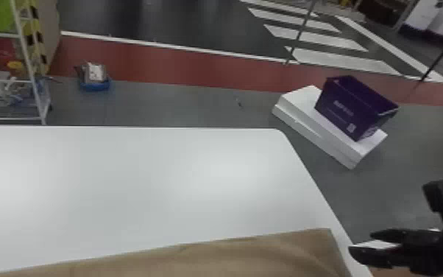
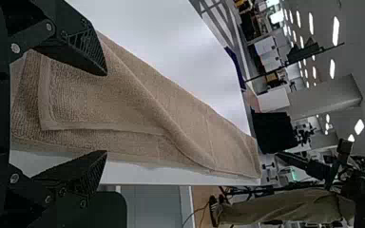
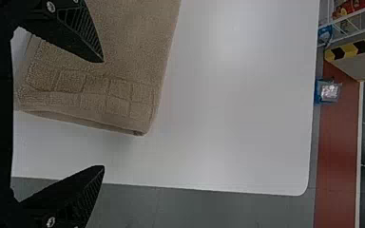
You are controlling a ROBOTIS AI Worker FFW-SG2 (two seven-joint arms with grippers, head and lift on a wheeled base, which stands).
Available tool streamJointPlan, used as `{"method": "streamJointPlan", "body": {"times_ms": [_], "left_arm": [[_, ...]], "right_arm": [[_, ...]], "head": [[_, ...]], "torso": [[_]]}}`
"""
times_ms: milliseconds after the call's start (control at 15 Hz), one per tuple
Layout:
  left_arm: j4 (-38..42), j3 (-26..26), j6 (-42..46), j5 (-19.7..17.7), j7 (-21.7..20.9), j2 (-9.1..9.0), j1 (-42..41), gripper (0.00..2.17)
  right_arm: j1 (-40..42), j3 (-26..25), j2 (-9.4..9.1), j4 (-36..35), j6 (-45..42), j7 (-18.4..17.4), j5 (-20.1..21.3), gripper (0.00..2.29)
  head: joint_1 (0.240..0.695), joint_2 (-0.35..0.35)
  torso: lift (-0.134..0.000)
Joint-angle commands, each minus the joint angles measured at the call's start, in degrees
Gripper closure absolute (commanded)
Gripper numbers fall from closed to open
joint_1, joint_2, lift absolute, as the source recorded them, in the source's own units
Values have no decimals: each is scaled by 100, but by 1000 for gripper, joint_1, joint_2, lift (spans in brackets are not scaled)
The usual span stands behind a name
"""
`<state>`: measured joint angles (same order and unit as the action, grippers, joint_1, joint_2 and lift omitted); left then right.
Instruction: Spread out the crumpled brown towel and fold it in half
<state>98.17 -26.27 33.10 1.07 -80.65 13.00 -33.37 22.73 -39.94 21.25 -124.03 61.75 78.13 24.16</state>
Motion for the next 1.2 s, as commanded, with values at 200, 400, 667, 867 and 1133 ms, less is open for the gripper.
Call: {"method": "streamJointPlan", "body": {"times_ms": [200,400,667,867,1133], "left_arm": [[-325,210,69,271,76,36,235,515],[-439,262,139,376,85,98,287,518],[-527,210,192,385,76,159,314,907],[-518,104,227,385,15,168,314,910],[-474,51,262,358,-117,203,235,829]], "right_arm": [[12,-22,2,10,9,19,-8,83],[21,-57,2,28,-9,19,-26,83],[12,-49,2,36,-9,19,-43,83],[4,-49,2,36,-9,19,-52,83],[4,-49,2,63,-9,19,-52,83]], "head": [[695,-350],[695,-350],[695,-350],[695,-350],[695,-350]], "torso": [[-124],[-124],[-124],[-124],[-124]]}}
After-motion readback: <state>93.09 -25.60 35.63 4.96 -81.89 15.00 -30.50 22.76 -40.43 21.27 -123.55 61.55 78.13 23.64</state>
